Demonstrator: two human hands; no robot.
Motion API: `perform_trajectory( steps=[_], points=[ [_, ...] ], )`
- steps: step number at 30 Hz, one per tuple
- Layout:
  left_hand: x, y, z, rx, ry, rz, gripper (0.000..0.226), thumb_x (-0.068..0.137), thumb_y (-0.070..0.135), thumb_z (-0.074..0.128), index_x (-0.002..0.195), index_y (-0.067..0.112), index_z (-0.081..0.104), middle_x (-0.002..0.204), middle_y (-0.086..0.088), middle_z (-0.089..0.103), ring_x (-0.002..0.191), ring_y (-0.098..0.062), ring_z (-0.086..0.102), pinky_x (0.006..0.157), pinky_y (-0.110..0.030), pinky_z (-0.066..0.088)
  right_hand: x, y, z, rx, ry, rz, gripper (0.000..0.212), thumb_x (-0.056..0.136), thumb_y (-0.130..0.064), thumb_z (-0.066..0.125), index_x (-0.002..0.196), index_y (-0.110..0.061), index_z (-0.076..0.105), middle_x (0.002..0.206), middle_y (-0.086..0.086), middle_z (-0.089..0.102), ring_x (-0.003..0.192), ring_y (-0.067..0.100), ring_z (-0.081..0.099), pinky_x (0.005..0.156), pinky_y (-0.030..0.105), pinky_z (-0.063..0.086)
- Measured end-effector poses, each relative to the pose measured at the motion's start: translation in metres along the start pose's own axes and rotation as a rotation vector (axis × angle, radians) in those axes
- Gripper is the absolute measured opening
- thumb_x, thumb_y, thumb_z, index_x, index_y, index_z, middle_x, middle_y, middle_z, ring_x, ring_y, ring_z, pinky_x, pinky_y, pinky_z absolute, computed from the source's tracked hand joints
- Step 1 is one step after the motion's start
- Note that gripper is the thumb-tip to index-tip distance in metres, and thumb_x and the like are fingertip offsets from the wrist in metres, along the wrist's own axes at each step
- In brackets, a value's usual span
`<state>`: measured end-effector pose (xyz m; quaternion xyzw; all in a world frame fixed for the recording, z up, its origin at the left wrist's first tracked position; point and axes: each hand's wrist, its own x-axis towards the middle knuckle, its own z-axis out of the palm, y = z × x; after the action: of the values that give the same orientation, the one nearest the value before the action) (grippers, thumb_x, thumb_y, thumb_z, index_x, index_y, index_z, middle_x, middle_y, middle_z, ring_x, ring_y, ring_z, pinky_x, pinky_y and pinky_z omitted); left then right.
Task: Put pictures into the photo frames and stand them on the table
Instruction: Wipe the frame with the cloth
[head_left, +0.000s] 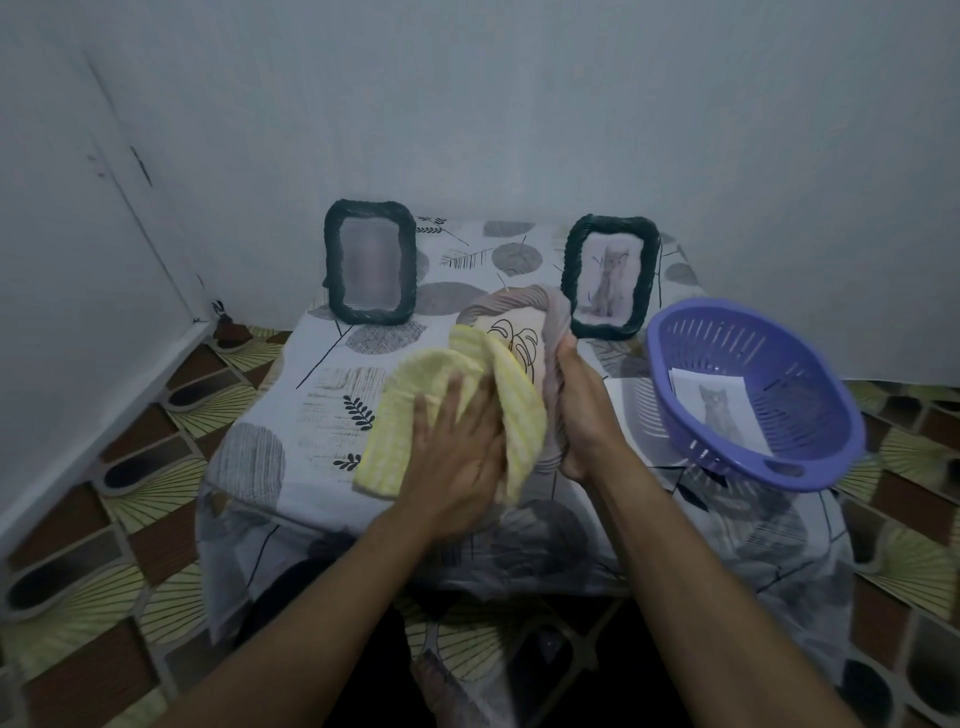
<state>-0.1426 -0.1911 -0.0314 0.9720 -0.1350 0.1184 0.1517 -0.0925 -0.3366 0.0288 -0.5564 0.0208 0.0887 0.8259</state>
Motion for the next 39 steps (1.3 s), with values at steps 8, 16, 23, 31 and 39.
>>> perform_trajectory(
  steps=[8, 16, 23, 31, 39],
  points=[
    [0.047, 0.01, -0.041, -0.044, 0.125, -0.28, 0.088, 0.084, 0.065, 0.005, 0.154, 0.019, -0.021, 0.16, -0.005, -0.03, 0.144, -0.036, -0.032, 0.114, -0.052, -0.023, -0.008, 0.011, 0.012, -0.025, -0.075, 0.006, 0.048, 0.104, -0.048, 0.04, 0.132, -0.014, 0.06, 0.124, 0.007, 0.07, 0.117, 0.021, 0.065, 0.105, 0.043, 0.048],
    [0.008, 0.019, -0.014, 0.024, 0.079, 0.267, 0.059, 0.1, 0.036, 0.011, 0.156, 0.021, 0.004, 0.165, 0.004, -0.006, 0.153, -0.025, -0.006, 0.12, -0.057, 0.008, -0.006, -0.012, -0.003, 0.039, -0.008, 0.004, 0.054, 0.105, -0.049, 0.036, 0.128, -0.008, 0.062, 0.12, 0.015, 0.071, 0.113, 0.029, 0.068, 0.102, 0.05, 0.051],
    [0.049, -0.003, -0.046, 0.004, 0.13, -0.35, 0.071, 0.103, 0.042, 0.025, 0.155, 0.017, -0.017, 0.159, -0.002, -0.032, 0.146, -0.038, -0.026, 0.112, -0.062, -0.017, -0.021, 0.006, 0.012, 0.051, -0.04, 0.019, 0.057, 0.101, -0.053, 0.043, 0.138, -0.011, 0.055, 0.131, 0.014, 0.065, 0.124, 0.029, 0.061, 0.11, 0.052, 0.042],
    [0.022, 0.051, -0.038, -0.139, 0.008, -0.033, 0.072, 0.084, 0.045, 0.0, 0.149, 0.023, -0.019, 0.166, -0.004, -0.009, 0.151, -0.026, -0.018, 0.12, -0.055, -0.01, -0.011, -0.007, 0.012, 0.066, 0.133, -0.036, 0.06, 0.101, -0.052, 0.044, 0.128, -0.001, 0.062, 0.121, 0.021, 0.068, 0.112, 0.033, 0.067, 0.099, 0.052, 0.053],
    [0.011, 0.005, -0.021, -0.137, 0.126, 0.065, 0.064, 0.098, 0.057, -0.01, 0.154, 0.029, -0.003, 0.164, 0.005, -0.002, 0.153, -0.026, 0.0, 0.121, -0.056, 0.004, -0.012, -0.002, 0.003, 0.242, 0.186, -0.002, 0.064, 0.088, -0.063, 0.054, 0.129, -0.015, 0.062, 0.128, 0.015, 0.066, 0.118, 0.034, 0.063, 0.105, 0.058, 0.046]
  ],
)
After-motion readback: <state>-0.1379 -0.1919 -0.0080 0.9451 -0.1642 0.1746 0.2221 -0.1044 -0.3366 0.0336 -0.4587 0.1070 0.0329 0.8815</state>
